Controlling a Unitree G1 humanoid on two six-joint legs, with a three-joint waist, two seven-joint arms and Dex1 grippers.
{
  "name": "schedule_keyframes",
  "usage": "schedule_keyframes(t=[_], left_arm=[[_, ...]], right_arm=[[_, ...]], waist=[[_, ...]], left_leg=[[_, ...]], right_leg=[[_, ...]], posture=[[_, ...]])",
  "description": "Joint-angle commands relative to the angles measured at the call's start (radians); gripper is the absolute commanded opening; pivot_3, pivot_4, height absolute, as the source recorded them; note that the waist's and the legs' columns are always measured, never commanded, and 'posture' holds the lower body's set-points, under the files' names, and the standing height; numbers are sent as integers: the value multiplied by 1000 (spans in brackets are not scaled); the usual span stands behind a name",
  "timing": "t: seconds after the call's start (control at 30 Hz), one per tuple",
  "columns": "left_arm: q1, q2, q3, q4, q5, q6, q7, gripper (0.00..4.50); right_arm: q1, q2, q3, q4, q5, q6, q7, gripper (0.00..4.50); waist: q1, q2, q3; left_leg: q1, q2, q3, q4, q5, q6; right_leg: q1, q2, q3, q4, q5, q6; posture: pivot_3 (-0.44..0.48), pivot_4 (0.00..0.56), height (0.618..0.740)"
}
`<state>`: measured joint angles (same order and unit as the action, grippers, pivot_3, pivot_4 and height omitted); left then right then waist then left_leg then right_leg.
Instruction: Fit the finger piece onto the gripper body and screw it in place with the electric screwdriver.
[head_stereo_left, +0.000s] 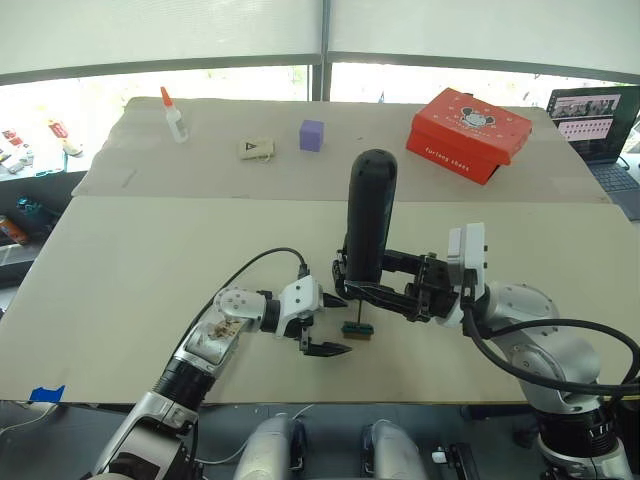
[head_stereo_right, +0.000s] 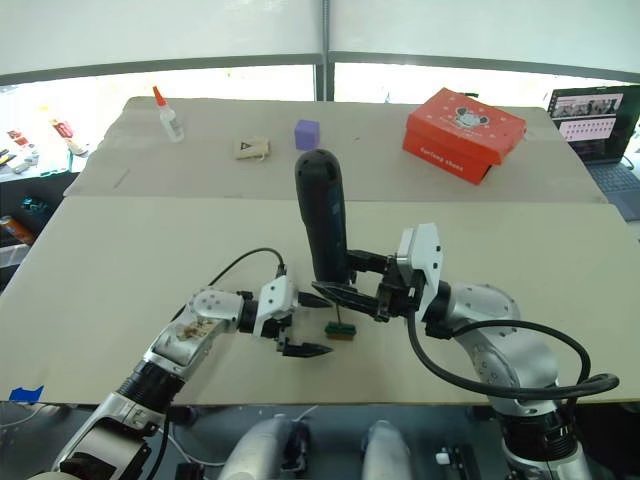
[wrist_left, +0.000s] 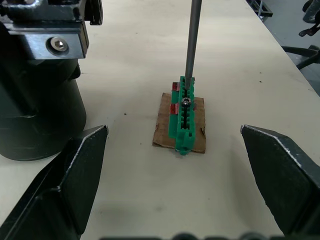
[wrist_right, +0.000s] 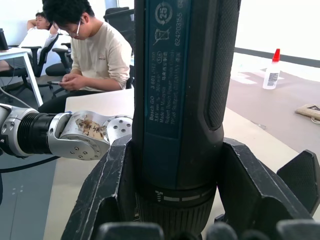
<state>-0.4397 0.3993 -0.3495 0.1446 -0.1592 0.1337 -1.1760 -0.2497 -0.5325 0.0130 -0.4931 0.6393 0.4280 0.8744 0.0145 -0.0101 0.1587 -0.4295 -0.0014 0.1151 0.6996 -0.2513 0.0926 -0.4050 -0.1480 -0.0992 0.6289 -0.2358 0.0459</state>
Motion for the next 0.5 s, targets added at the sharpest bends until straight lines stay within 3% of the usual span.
schedule_keyframes(t=[0.03, 0.5], left_arm=[[-17, -5, 14, -11, -14, -9, -2, 4500], [-23, -6, 15, -3, -14, -12, -4, 4500]], right_arm=[[-9, 3, -13, -27, 6, -33, 6, 1922], [-12, 15, -4, -13, -14, -42, 9, 1922]], waist=[[0, 0, 0], [0, 0, 0]], left_leg=[[0, 0, 0, 0, 0, 0], [0, 0, 0, 0, 0, 0]], right_leg=[[0, 0, 0, 0, 0, 0], [0, 0, 0, 0, 0, 0]], posture=[[0, 150, 740], [0, 150, 740]])
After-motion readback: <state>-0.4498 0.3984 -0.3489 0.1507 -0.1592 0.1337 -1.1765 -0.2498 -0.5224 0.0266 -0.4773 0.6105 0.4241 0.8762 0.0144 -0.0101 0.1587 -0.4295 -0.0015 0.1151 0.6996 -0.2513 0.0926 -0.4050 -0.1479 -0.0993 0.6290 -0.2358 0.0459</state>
